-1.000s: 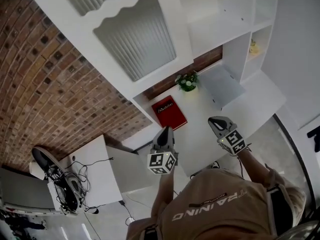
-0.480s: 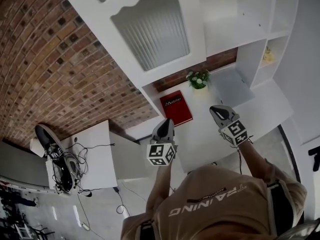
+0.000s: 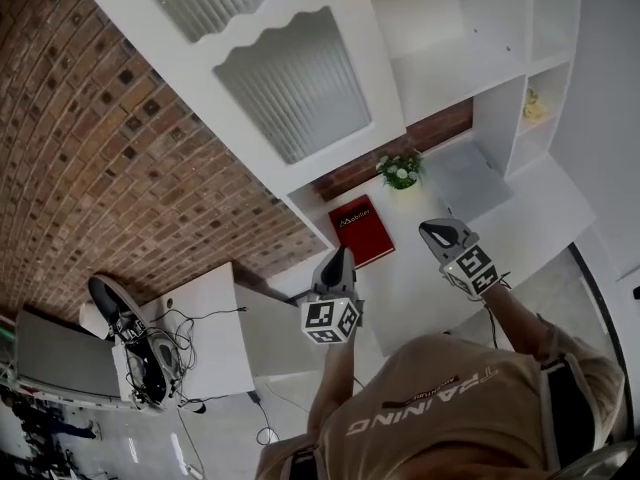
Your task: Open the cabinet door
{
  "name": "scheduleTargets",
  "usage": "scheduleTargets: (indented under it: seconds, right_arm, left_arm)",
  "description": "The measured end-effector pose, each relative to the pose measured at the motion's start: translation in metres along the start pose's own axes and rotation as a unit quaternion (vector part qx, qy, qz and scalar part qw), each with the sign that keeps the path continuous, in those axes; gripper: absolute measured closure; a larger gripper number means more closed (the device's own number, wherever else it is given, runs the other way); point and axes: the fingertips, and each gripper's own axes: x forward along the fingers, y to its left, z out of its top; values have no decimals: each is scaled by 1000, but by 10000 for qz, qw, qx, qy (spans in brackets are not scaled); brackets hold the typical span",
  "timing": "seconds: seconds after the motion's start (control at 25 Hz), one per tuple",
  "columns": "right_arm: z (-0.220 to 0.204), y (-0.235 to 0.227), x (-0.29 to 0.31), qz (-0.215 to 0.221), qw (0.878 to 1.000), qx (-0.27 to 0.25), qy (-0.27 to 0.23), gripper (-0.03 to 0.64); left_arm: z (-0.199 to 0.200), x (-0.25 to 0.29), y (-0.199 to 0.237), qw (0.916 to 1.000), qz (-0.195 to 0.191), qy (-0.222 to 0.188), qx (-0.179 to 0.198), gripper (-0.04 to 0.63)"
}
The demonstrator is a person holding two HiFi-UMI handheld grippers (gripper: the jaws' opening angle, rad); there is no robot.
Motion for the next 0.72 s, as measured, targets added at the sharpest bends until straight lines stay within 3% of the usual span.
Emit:
scheduleTargets:
  seconds: [0.52, 0.72]
  right_arm:
    - [14, -2, -6, -120, 9999, -95, -26, 602]
    - [12, -7, -10, -129, 9998, 170, 19, 602]
  left_arm:
    - [15, 4, -4, 9999, -145, -28, 10, 586]
    - [13, 4, -8, 9998, -195, -35, -34, 586]
